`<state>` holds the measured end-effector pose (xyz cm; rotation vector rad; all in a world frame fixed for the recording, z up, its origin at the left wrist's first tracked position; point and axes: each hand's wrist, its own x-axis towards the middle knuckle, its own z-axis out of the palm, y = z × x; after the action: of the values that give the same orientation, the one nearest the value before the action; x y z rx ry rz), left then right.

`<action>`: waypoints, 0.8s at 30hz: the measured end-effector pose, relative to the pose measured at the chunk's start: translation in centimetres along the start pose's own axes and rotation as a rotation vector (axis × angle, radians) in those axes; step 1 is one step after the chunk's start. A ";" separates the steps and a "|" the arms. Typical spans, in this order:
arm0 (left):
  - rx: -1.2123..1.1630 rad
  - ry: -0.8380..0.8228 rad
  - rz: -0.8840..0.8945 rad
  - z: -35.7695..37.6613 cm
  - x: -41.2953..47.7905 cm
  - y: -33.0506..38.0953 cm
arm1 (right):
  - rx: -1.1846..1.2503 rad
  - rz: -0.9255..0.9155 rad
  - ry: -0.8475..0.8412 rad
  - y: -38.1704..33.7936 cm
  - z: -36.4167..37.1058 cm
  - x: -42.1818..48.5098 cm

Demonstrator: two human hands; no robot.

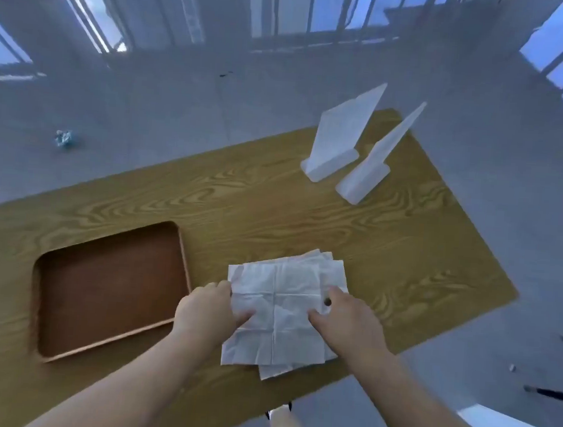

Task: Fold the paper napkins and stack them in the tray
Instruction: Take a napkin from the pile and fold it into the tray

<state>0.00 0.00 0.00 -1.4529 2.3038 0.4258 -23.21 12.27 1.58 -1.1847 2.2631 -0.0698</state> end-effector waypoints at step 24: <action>-0.814 -0.108 -0.259 -1.3 0.7 0.0 | 0.633 -0.117 -0.360 -4.4 0.6 -0.2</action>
<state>-0.44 -1.11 0.81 -1.9727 1.8805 1.4304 -19.58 9.89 2.44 -0.8916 1.6690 -0.5318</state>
